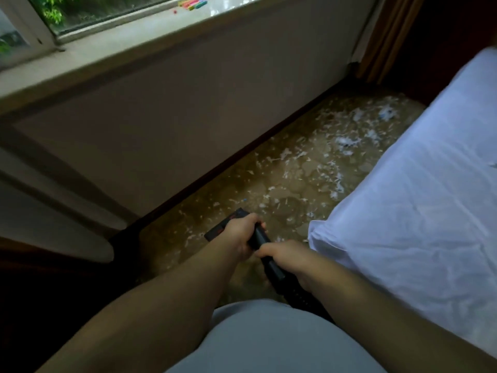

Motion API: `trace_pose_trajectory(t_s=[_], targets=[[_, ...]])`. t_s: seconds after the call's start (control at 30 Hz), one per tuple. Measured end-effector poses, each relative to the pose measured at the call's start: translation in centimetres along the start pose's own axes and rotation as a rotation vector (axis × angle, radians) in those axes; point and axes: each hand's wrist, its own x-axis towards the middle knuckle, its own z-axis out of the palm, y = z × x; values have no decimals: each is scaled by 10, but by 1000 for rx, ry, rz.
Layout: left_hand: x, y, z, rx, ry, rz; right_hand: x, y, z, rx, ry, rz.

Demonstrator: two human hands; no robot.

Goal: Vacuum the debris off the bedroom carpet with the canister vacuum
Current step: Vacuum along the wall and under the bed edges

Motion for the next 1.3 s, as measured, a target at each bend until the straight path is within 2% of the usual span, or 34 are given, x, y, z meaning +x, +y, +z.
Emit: trace_pose_trajectory(t_s=[0.33, 0.57, 0.73, 0.97, 1.3], targets=[[-16, -38, 100, 162, -66, 63, -35, 42, -80, 112, 67, -24], [-4, -42, 127, 264, -132, -4, -23, 51, -100, 204, 79, -1], [27, -25, 122, 281, -176, -76, 4, 31, -95, 212, 110, 73], [103, 69, 72, 310, -192, -189, 77, -63, -48, 234, 116, 146], [189, 239, -26, 302, -120, -212, 181, -219, 38, 208, 130, 150]])
